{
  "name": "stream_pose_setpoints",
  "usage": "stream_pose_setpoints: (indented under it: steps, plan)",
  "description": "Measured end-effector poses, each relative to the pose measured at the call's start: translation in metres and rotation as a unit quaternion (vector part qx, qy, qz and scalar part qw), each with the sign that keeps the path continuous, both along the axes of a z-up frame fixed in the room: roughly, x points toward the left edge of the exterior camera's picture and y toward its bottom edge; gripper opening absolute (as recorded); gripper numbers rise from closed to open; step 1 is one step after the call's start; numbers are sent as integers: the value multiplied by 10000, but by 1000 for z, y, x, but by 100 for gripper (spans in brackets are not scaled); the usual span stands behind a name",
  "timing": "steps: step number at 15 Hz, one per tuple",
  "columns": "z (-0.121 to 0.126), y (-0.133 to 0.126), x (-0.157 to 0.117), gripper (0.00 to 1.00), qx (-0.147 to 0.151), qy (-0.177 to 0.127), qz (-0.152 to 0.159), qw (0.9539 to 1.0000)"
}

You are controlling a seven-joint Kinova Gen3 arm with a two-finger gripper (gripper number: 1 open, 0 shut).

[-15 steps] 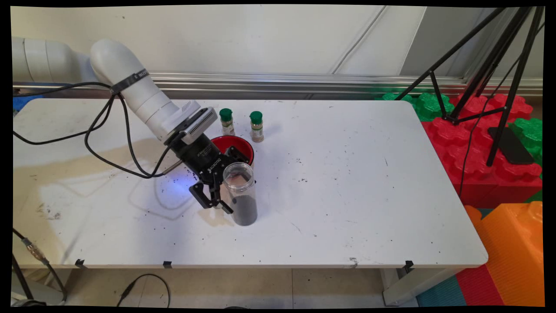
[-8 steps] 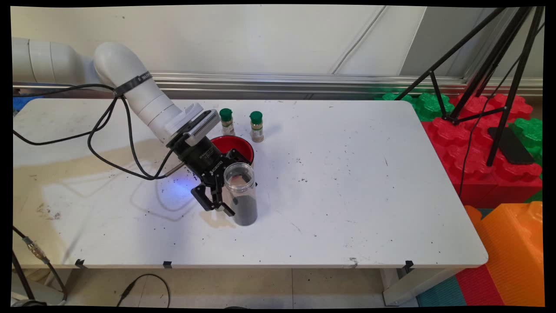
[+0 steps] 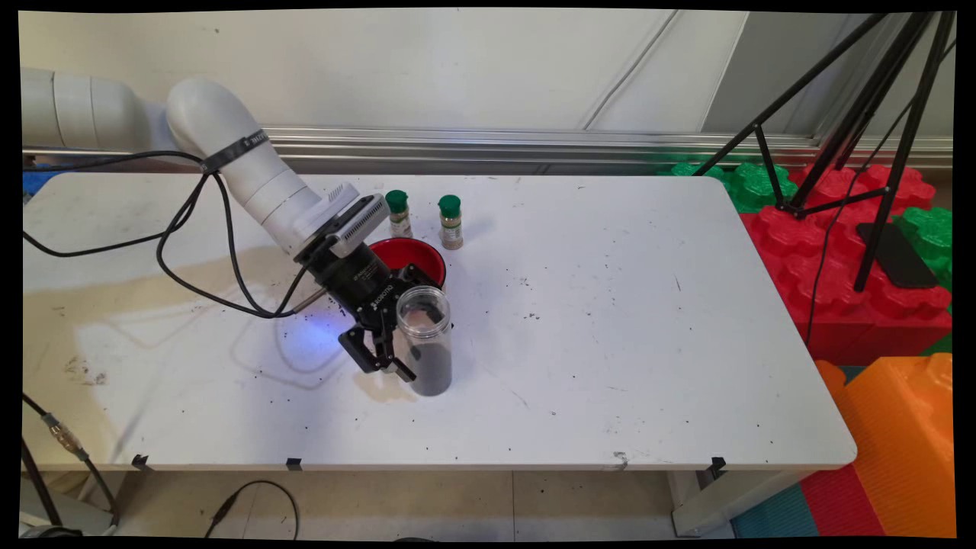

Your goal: Pick up the black seasoning powder from the table

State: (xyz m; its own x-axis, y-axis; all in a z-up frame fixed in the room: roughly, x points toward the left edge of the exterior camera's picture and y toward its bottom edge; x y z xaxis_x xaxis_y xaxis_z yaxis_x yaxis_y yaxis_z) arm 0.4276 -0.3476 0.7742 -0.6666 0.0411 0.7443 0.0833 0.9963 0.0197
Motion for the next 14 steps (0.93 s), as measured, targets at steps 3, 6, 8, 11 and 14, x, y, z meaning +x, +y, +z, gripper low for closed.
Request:
stream_pose_setpoints:
  steps: [3, 6, 8, 11, 14]
  plan:
    - [-2, 1, 1, 100, 32, 33, 91, 9999]
    - [-4, 3, 2, 100, 76, 88, 232, 9997]
    - [-6, 4, 2, 100, 105, 132, 336, 9993]
    - [-8, 5, 3, 100, 148, 199, 479, 9985]
    - [-10, 6, 3, 100, 204, 268, 616, 9975]
